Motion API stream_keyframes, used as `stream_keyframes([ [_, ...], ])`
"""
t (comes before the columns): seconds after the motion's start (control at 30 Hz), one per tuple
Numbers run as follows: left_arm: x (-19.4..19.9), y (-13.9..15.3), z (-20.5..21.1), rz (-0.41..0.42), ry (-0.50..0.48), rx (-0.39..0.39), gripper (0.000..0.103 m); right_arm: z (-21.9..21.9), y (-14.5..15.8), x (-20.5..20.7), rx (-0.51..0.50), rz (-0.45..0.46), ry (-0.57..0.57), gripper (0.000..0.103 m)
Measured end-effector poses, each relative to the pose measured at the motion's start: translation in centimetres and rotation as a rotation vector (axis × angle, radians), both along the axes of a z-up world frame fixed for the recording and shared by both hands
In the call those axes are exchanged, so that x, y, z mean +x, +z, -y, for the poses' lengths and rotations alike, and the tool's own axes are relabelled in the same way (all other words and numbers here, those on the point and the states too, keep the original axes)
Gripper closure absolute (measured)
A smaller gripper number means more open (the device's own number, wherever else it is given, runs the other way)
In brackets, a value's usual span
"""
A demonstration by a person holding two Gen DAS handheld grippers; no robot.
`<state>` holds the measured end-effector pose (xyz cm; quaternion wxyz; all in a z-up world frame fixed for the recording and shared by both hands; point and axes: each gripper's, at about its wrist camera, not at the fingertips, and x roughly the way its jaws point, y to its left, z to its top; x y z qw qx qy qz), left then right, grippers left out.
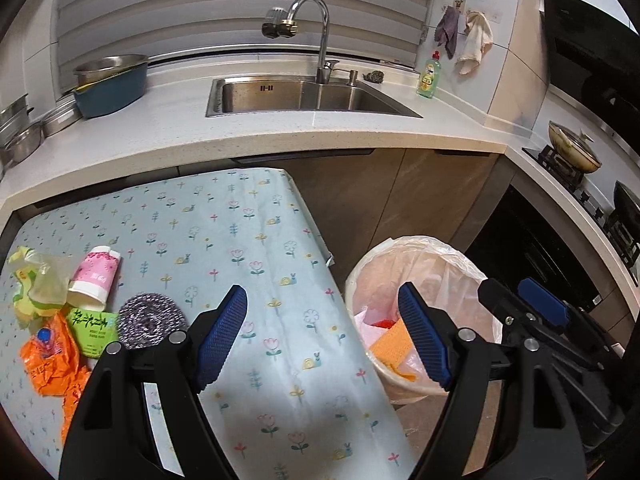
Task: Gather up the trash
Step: 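Release the right tool's foam net into the bin and return both tools to the table, then grasp an orange plastic bag with the left tool while the right tool grasps the steel scouring pad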
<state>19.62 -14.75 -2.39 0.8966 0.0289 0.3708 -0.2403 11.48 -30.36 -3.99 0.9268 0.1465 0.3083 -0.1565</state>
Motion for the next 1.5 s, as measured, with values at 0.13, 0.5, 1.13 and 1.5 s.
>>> stream_keyframes([
  [0.13,-0.3,-0.1,-3.4,-0.002,0.061,0.010,0.029,-2.6,0.7,-0.1,-0.011,0.005,0.045,0.043],
  [0.5,-1.3,-1.4,-14.0,-0.041,0.220,0.054,0.023,-10.8,0.6,0.5,-0.005,-0.007,0.168,0.040],
  [1.13,-3.0,-4.7,-25.3,-0.132,0.315,0.056,0.012,-22.6,-1.9,2.8,-0.009,-0.080,0.299,0.040],
  [1.5,-1.3,-9.6,-24.1,-0.282,0.285,0.068,0.012,-23.8,-4.3,5.6,-0.021,-0.143,0.303,0.039],
])
